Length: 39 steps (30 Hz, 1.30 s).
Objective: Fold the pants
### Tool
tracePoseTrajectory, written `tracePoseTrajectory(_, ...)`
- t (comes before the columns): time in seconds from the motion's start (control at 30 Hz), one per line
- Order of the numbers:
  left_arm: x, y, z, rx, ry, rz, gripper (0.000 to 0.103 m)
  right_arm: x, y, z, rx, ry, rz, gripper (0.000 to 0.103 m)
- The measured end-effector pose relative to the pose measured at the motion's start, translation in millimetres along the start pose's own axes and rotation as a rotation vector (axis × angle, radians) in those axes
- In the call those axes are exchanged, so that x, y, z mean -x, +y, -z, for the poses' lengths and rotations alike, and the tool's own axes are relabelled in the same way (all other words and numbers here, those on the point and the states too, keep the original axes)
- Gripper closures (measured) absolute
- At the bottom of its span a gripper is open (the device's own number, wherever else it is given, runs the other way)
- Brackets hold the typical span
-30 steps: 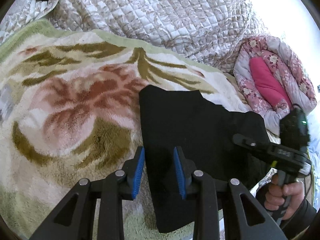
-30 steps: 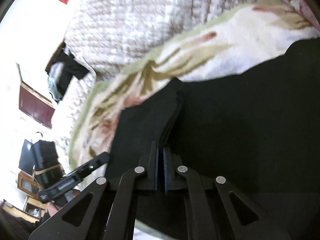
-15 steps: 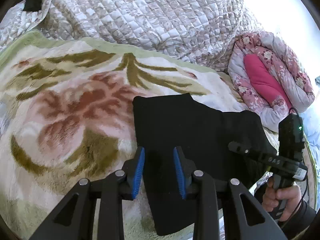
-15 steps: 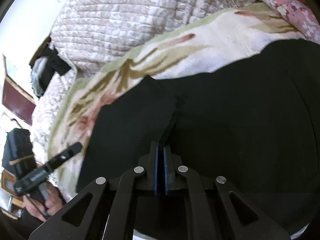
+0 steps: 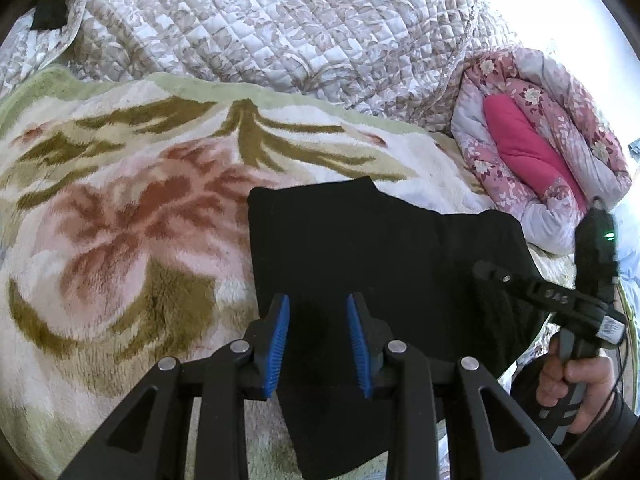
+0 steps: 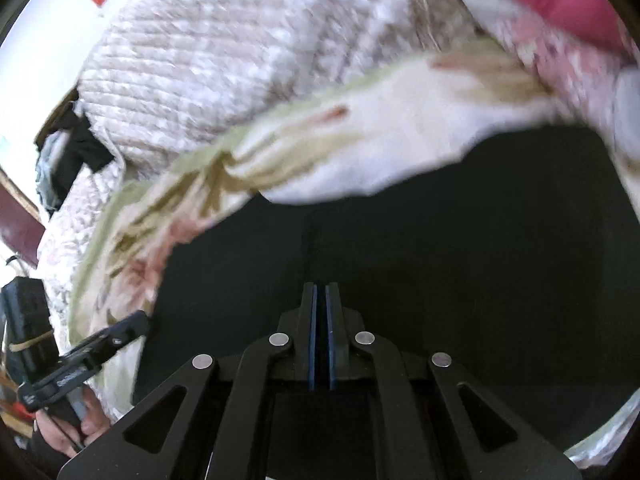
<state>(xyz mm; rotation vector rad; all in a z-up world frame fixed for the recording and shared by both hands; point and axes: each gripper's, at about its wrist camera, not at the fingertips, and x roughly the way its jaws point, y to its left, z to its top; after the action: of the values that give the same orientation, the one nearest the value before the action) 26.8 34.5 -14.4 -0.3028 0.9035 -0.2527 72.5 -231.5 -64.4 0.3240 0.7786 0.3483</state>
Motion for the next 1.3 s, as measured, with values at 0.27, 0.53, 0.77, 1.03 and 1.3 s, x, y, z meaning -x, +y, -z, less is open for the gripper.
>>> tracePoseTrajectory(0.27, -42, -13, -20, -0.061, 0.053, -0.012, 0.071, -64, 12, -15, 0.093, 0.129, -0.013, 0.1)
tracePoseTrajectory(0.53, -26, -20, -5, -0.107, 0.039, -0.038, 0.07, -15, 26, 6, 0.176, 0.072, 0.039, 0.089)
tracePoseTrajectory(0.77, 8, -35, 31, -0.115, 0.027, -0.083, 0.07, 4, 49, 68, 0.307, 0.115, 0.057, 0.086)
tracePoseTrajectory(1.03, 13, -41, 54, -0.157, 0.046, -0.109, 0.07, 15, 52, 75, 0.351, 0.077, 0.09, 0.086)
tracePoseTrajectory(1.3, 15, -38, 64, -0.136, 0.043, -0.068, 0.069, 15, 35, 80, 0.299, 0.098, 0.08, 0.085)
